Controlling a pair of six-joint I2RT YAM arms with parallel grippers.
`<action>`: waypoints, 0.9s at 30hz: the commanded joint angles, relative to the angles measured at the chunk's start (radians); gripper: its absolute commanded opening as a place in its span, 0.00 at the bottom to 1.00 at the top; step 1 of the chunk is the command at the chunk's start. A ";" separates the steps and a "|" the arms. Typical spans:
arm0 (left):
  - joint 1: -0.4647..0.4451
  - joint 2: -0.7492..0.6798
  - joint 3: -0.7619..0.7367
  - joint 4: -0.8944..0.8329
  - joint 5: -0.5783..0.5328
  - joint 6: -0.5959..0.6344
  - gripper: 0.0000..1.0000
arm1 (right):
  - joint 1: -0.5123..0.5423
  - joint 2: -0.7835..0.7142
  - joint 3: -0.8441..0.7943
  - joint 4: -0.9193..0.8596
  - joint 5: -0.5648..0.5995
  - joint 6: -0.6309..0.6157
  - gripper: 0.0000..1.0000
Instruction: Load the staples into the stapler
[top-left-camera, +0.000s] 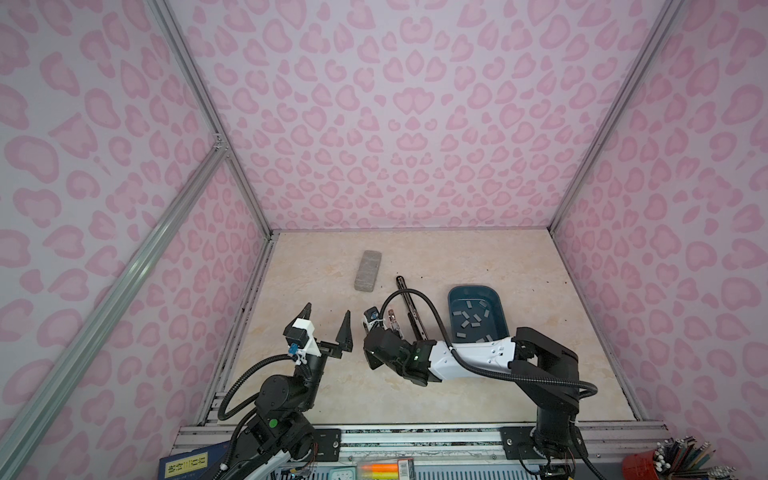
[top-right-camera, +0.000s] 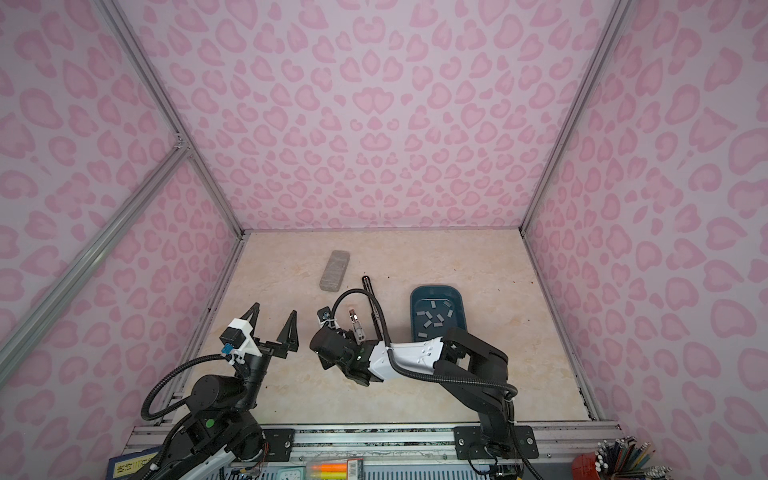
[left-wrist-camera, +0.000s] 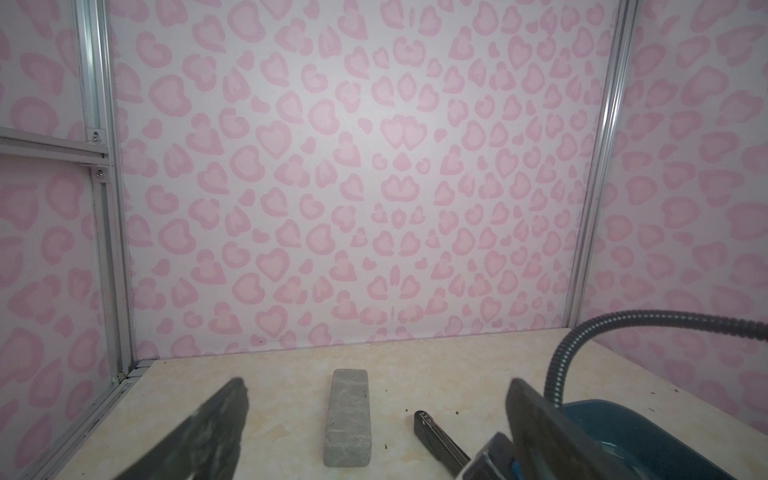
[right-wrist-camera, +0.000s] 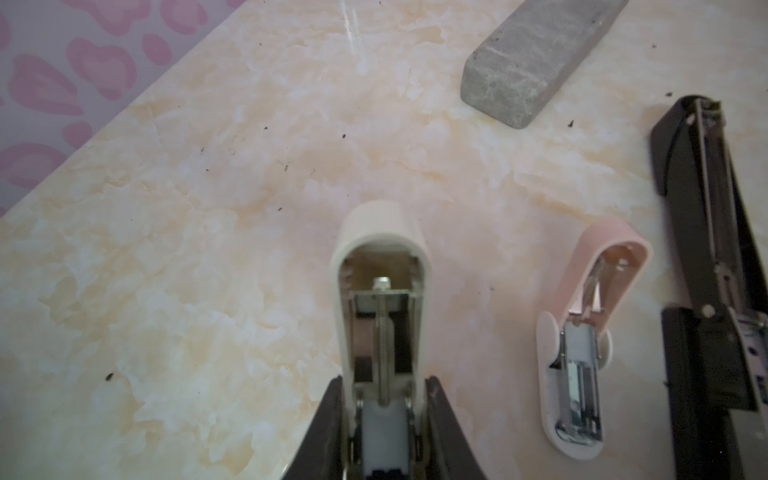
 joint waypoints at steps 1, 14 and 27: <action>0.003 -0.058 -0.020 0.046 -0.002 -0.011 0.98 | 0.002 0.049 0.035 -0.097 0.127 0.097 0.00; 0.003 -0.046 0.006 -0.001 -0.016 0.017 0.98 | -0.021 0.134 0.066 -0.130 0.163 0.185 0.00; 0.003 0.029 0.029 0.002 -0.024 0.002 0.97 | -0.047 0.129 0.024 -0.082 0.142 0.211 0.37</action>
